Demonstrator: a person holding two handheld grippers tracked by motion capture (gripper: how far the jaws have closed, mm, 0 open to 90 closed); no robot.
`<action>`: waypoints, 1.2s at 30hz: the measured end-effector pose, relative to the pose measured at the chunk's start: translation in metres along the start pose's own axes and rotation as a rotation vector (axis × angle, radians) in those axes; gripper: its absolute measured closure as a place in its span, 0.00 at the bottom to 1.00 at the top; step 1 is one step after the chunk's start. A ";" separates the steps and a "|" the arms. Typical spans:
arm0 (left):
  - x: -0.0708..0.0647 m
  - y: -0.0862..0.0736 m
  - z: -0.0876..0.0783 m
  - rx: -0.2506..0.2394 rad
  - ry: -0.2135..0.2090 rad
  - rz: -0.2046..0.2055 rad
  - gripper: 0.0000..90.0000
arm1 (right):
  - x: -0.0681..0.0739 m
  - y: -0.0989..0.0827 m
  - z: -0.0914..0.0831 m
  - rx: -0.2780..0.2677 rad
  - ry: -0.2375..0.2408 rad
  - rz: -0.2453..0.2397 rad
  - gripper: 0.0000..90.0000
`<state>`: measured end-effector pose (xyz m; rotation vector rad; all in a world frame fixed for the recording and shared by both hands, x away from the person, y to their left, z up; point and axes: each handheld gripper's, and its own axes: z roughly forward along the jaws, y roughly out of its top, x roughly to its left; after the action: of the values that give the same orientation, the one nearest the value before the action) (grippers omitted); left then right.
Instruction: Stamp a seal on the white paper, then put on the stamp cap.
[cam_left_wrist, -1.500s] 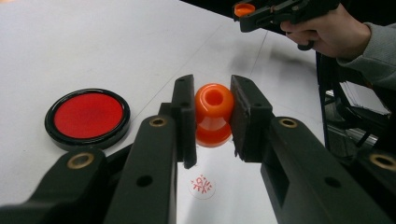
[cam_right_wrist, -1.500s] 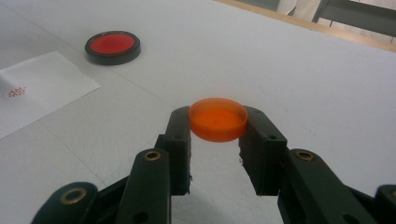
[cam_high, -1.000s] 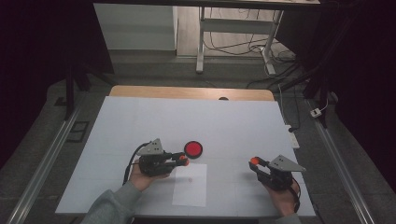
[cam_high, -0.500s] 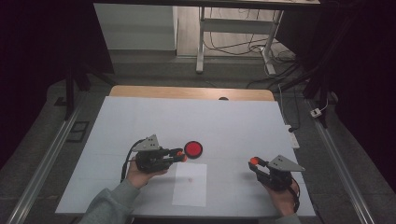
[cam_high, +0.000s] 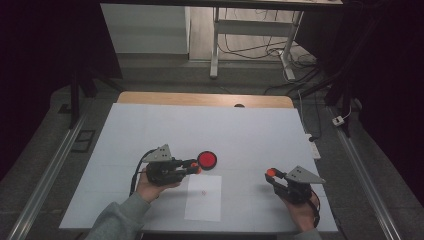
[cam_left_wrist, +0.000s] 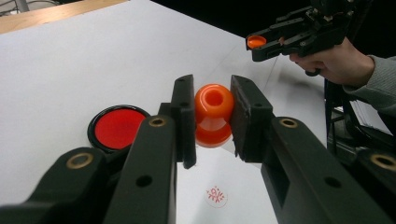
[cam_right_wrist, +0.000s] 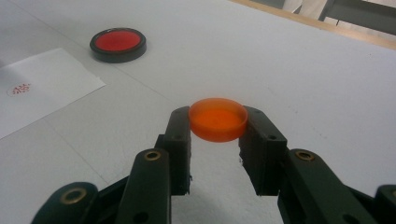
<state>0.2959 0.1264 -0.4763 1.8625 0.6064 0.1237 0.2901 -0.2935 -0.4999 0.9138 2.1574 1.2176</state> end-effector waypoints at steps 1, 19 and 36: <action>0.000 0.000 0.000 0.000 0.001 0.000 0.80 | 0.000 0.000 0.000 0.000 0.000 0.000 0.72; 0.001 0.000 0.000 -0.001 0.009 0.001 0.80 | 0.005 0.003 0.005 -0.009 0.029 0.002 0.72; 0.000 0.000 0.002 0.002 0.006 0.002 0.80 | 0.014 0.006 0.016 -0.011 0.083 0.014 0.72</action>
<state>0.2962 0.1250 -0.4771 1.8655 0.6088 0.1305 0.2939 -0.2718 -0.5035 0.8892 2.2098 1.2940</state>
